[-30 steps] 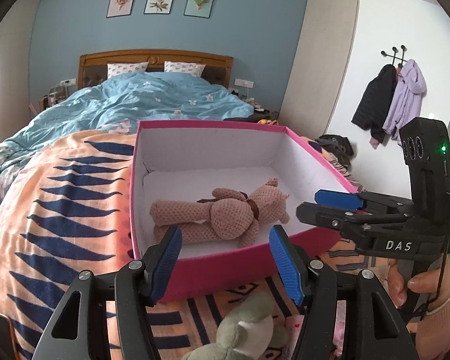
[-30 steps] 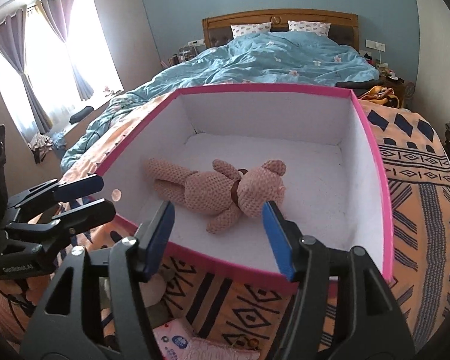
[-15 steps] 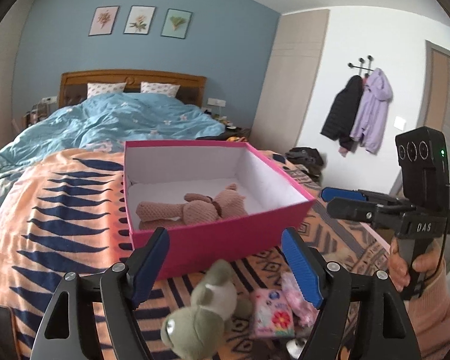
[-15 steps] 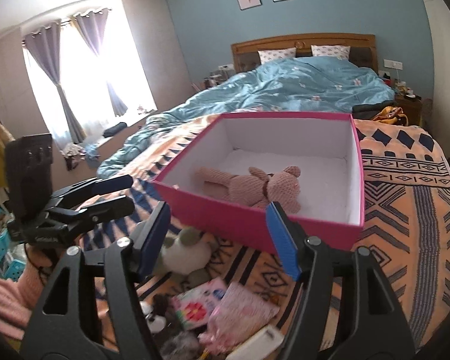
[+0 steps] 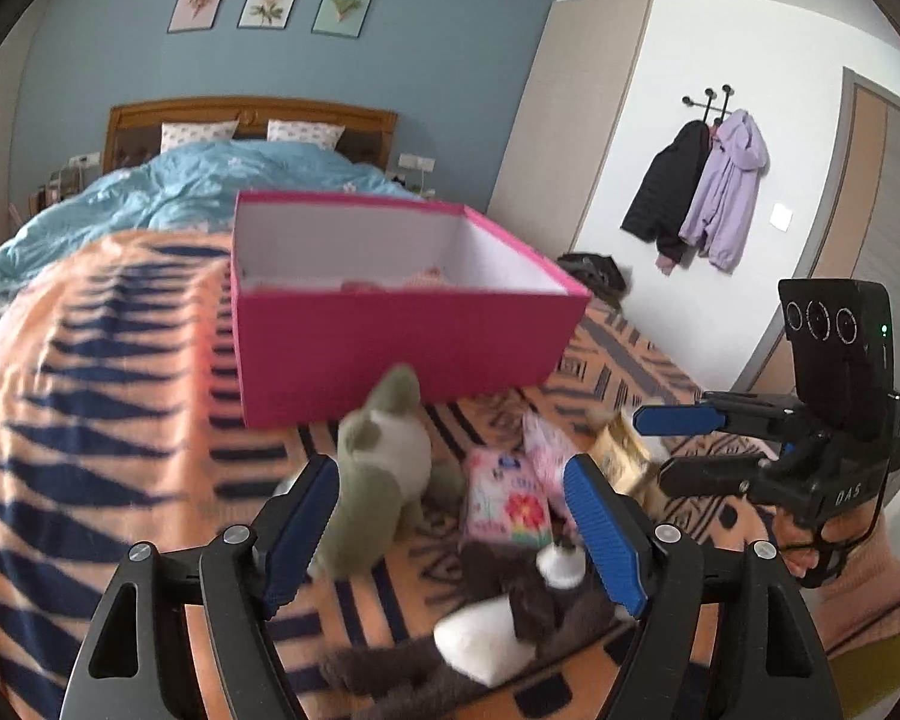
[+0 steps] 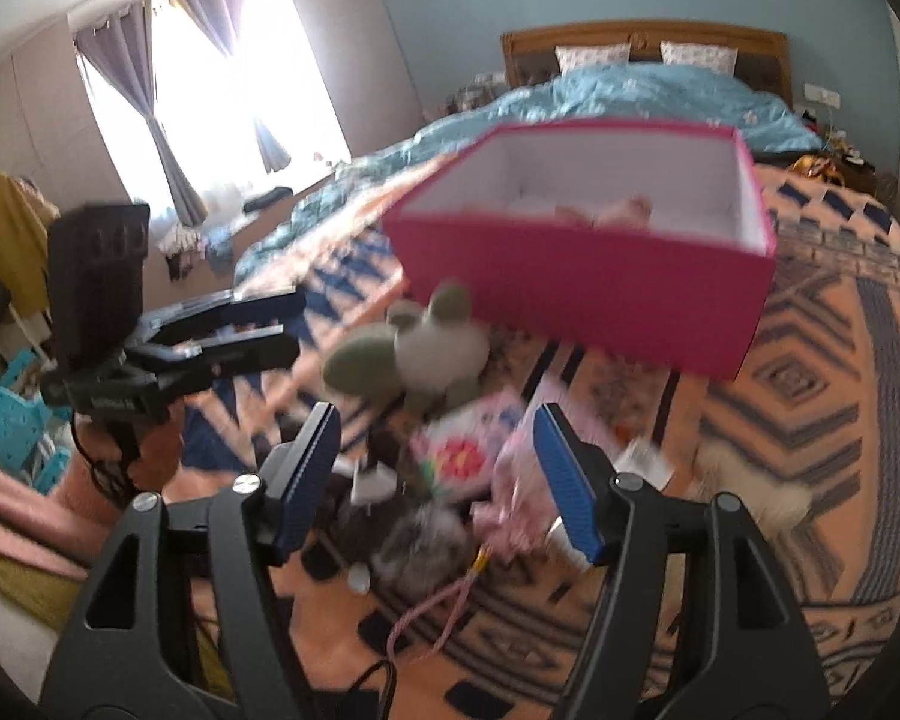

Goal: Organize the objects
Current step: 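Move the right gripper to the dark brown plush with white belly, then grasp the dark brown plush with the right gripper and lift it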

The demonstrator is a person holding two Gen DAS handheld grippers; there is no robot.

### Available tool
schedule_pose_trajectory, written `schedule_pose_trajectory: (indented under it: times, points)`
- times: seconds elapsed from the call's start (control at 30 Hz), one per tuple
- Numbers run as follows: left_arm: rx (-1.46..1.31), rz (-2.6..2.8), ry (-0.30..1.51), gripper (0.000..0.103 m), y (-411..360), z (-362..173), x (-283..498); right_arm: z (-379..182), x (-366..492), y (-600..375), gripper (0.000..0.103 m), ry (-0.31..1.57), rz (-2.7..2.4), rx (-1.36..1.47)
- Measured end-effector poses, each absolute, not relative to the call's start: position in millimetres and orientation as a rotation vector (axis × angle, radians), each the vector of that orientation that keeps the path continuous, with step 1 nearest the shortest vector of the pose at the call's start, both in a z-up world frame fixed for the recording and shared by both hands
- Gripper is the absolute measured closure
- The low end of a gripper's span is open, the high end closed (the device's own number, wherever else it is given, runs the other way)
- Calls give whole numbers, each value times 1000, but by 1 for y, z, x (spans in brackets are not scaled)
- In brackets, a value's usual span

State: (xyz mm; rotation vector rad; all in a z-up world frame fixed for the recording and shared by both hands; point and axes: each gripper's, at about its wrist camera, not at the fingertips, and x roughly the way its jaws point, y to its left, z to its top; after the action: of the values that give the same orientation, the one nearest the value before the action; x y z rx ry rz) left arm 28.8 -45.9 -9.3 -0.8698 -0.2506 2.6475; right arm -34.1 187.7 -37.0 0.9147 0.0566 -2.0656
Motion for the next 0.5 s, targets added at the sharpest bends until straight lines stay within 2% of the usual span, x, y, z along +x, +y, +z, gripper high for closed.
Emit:
schedule_pose_trajectory:
  times: [0.5]
  points:
    - [-990, 2615, -262, 24, -40, -40, 53, -96, -27, 168, 35, 51, -1954, 1092]
